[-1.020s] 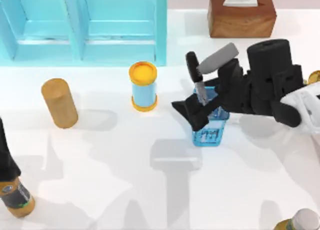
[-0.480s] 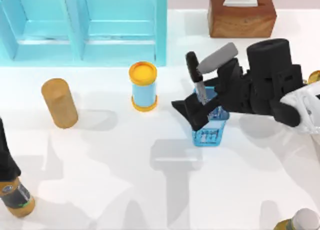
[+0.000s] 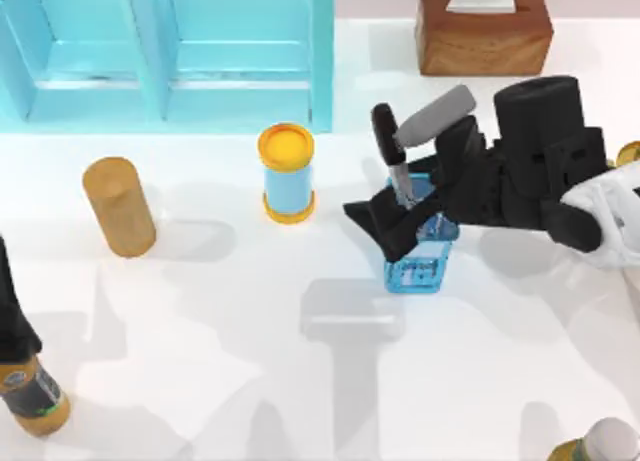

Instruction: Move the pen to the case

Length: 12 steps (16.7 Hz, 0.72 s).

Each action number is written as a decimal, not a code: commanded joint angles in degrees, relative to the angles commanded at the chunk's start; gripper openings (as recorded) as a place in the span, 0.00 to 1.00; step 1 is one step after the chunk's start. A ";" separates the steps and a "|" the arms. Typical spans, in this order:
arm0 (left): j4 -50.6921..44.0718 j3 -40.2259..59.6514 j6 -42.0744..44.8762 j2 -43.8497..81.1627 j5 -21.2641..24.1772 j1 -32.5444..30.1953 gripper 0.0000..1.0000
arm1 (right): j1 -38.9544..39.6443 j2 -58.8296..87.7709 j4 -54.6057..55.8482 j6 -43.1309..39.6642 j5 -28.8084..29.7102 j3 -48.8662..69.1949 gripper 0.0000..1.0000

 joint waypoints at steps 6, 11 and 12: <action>0.00 0.00 0.00 0.00 0.00 0.00 1.00 | -8.48 -6.34 -16.08 -6.73 -7.06 5.75 0.00; 0.00 0.00 0.00 0.00 0.00 0.00 1.00 | -19.05 -15.56 -37.14 -14.74 -14.77 12.12 0.00; 0.00 0.00 0.00 0.00 0.00 0.00 1.00 | -20.79 -17.19 -40.23 -16.11 -16.07 13.03 0.00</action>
